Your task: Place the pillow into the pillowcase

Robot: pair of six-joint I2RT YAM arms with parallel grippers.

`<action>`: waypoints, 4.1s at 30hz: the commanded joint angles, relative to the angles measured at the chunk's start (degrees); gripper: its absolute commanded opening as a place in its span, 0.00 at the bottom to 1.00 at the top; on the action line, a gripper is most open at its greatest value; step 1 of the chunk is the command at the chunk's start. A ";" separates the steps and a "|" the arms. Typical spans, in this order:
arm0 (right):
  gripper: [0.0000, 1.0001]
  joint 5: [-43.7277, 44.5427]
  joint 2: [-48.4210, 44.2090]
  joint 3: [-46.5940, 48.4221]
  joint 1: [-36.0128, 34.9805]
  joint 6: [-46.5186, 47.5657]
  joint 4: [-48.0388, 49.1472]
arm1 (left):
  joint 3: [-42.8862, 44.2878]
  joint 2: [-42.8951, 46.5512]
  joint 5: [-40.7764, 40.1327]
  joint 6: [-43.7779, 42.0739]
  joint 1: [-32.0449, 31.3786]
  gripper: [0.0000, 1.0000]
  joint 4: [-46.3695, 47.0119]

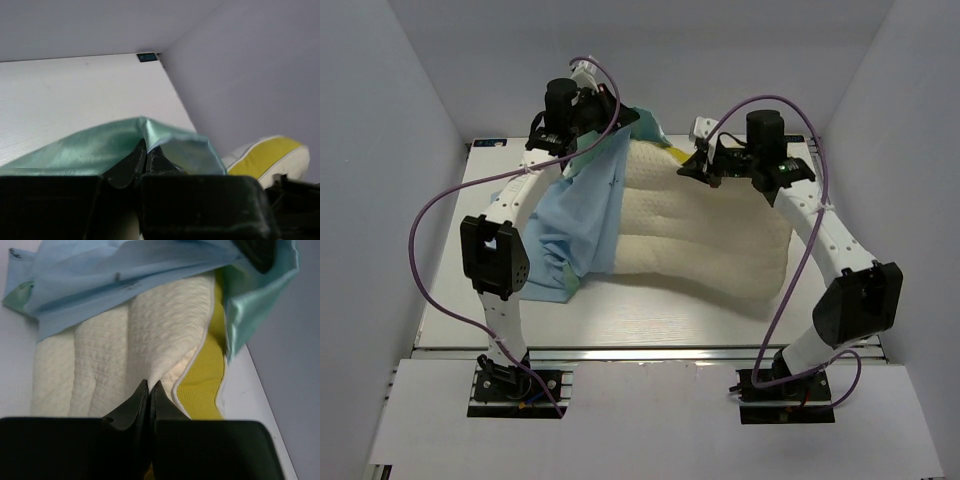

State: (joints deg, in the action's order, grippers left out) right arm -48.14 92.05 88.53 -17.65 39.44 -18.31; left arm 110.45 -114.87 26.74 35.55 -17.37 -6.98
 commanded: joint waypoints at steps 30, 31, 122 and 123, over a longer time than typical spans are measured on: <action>0.00 22.56 -15.31 -7.49 -18.99 16.54 20.33 | 21.02 -0.78 13.32 9.16 -9.00 0.08 -5.87; 0.00 22.74 -15.41 -7.93 -19.35 17.07 20.33 | 20.86 -0.79 13.34 10.58 -9.18 0.08 -4.37; 0.89 12.88 -30.45 -43.61 -2.13 18.14 -0.08 | -64.21 59.85 -53.92 -13.76 -42.35 0.80 -5.32; 0.89 14.90 -29.92 -44.66 -2.04 17.08 1.85 | -65.09 59.59 -57.64 -13.06 -44.84 0.80 -5.58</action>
State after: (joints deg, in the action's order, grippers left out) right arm -38.37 61.76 45.28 -19.53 61.52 -26.24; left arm 49.34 -53.19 -11.64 19.88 -55.90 -13.52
